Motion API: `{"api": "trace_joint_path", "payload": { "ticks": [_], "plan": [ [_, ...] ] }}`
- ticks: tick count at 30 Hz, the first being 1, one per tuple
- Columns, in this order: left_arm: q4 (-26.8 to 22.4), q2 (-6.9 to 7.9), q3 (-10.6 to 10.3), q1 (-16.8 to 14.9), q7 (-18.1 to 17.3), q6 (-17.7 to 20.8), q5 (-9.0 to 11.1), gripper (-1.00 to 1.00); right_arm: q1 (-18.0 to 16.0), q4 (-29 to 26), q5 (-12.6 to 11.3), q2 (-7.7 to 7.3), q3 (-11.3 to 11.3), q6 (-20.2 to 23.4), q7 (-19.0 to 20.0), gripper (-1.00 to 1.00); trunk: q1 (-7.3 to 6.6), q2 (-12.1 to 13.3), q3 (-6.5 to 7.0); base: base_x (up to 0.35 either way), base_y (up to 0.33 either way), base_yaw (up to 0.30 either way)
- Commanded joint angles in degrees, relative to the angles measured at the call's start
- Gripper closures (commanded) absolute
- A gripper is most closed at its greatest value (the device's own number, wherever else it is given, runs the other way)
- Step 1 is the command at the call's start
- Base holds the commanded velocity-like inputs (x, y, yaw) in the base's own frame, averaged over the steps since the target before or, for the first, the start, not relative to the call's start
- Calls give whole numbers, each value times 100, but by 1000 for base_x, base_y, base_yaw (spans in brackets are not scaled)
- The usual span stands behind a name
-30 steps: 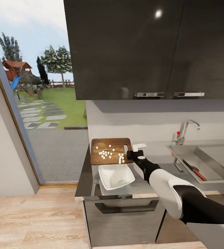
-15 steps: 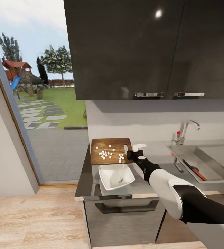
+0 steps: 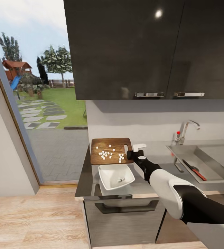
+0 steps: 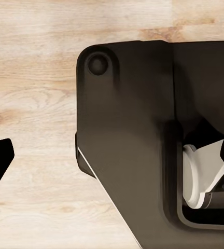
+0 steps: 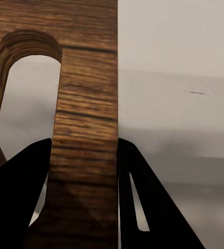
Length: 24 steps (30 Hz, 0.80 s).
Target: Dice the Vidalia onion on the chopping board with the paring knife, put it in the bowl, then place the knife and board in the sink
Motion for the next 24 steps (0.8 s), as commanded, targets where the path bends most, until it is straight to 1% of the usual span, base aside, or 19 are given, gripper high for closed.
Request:
{"api": "trace_joint_path", "payload": {
  "ticks": [1,10,16,24],
  "plan": [
    [-7,4,-46,6,32,-8,46,-100,-3,7,54,3,-52,-20,-9,100,3,-5,-3,0,0,0],
    [-7,4,-43,2,32,-7,46,-100,-3,7,54,3,-50,-26,-2,100,3,-5,-3,0,-7,0],
    [-7,4,-45,3,32,-3,46,-100,-3,24,54,-19,-56,-319,-1,100,3,-5,-3,0,-1,0],
    [-11,4,-46,2,32,-15,44,-100,-3,28,55,-23,-57,-354,-1,100,3,-5,-3,0,0,0]
  ]
}}
